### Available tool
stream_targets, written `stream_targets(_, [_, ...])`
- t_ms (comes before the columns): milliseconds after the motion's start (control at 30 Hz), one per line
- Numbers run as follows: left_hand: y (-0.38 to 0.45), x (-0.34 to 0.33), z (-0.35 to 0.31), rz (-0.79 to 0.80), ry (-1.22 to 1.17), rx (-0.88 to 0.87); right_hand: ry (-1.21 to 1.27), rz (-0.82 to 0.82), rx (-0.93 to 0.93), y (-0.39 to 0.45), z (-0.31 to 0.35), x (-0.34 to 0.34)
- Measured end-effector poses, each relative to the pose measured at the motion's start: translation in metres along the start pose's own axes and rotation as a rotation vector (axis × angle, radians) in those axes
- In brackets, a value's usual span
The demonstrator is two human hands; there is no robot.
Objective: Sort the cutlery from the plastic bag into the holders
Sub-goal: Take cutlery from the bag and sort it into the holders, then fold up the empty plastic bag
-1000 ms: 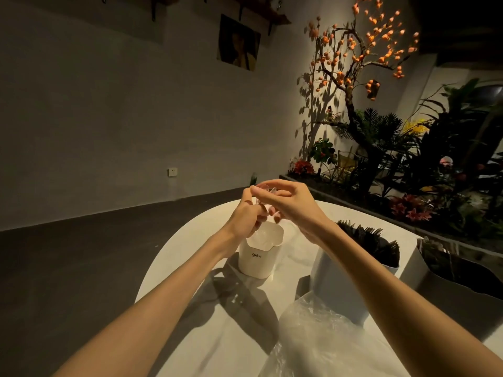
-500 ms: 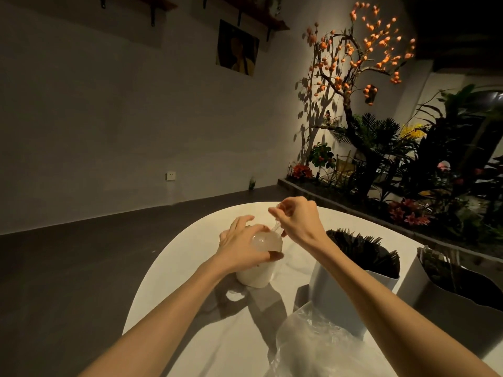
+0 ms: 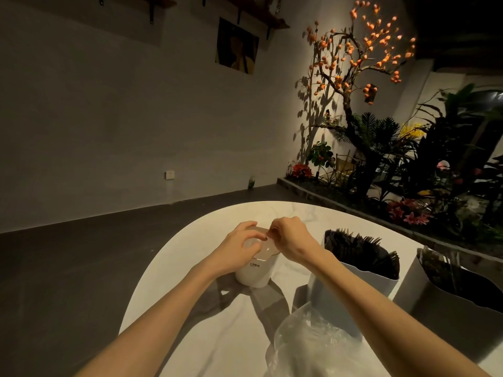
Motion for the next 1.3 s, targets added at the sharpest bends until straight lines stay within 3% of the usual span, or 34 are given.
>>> stream_targets(167, [0.0, 0.001, 0.0, 0.003, 0.017, -0.034, -0.136, 0.074, 0.023, -0.003, 0.016, -0.01])
stream_targets(267, [0.0, -0.002, 0.002, 0.012, 0.009, -0.022, -0.258, 0.02, 0.082, -0.017, 0.026, -0.019])
stream_targets(400, [-0.004, -0.001, 0.005, 0.022, -0.029, -0.006, -0.076, -0.165, 0.037, -0.027, 0.029, -0.014])
stream_targets(567, [-0.011, 0.0, 0.004, 0.022, 0.019, 0.026, -0.007, 0.105, 0.068, -0.03, 0.032, -0.036])
stream_targets(700, [-0.018, 0.004, -0.009, -0.037, 0.061, 0.005, 0.086, 0.061, 0.054, -0.033, 0.034, -0.019])
stream_targets(833, [-0.028, 0.018, -0.024, -0.167, 0.042, -0.009, 0.225, 0.154, 0.07, -0.05, 0.042, 0.003])
stream_targets(1000, [-0.055, 0.024, -0.076, -0.302, 0.092, -0.177, 0.213, 0.057, 0.131, -0.092, 0.043, 0.06])
stream_targets(1133, [-0.092, 0.009, -0.123, -0.349, 0.131, -0.312, 0.211, 0.163, 0.147, -0.15, 0.024, 0.076])
stream_targets(1200, [-0.115, -0.015, -0.134, -0.301, 0.14, -0.367, 0.206, 0.24, 0.117, -0.183, 0.012, 0.071])
stream_targets(1300, [-0.156, -0.083, -0.119, -0.043, 0.162, -0.268, 0.178, 0.316, 0.069, -0.253, -0.001, 0.056])
Point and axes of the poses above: each hand's wrist, its own y-axis towards the middle knuckle, its own x-axis out of the back of the hand, z = x × y, the point moved 10 cm from there along y, towards the middle knuckle, and after that the axes turned 12 degrees about -y, right-handed, at the moved point
